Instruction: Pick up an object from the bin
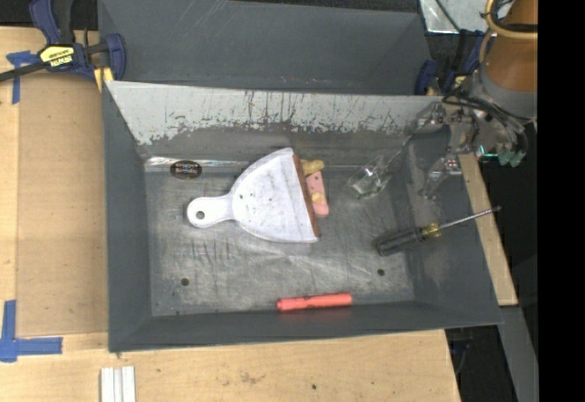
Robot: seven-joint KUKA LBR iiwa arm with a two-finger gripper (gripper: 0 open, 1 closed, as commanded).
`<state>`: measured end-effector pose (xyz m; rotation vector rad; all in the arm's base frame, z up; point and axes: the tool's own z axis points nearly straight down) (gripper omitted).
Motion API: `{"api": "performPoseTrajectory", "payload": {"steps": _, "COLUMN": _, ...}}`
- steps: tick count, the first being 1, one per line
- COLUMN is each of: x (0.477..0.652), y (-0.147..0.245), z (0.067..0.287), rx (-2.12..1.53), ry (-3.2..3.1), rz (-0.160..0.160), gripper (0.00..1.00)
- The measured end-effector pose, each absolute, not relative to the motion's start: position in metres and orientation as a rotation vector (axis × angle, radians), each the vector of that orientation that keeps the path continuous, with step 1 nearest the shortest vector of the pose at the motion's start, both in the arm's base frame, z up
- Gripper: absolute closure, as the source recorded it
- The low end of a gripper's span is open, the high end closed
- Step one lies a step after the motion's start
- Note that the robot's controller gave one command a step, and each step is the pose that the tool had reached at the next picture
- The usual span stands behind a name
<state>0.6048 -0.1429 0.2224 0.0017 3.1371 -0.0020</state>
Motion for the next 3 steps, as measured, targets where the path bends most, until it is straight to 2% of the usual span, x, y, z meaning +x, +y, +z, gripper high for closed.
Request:
{"api": "performPoseTrajectory", "payload": {"steps": 1, "x": 0.600, "y": -0.138, "z": 0.184, "rx": 0.076, "ry": 3.128, "rz": -0.004, "gripper": 0.00}}
{"api": "performPoseTrajectory", "payload": {"steps": 2, "x": 0.596, "y": -0.135, "z": 0.154, "rx": -0.097, "ry": 3.142, "rz": 0.001, "gripper": 0.00}}
{"api": "performPoseTrajectory", "payload": {"steps": 3, "x": 0.585, "y": -0.142, "z": 0.123, "rx": -0.657, "ry": 3.060, "rz": -0.007, "gripper": 0.00}}
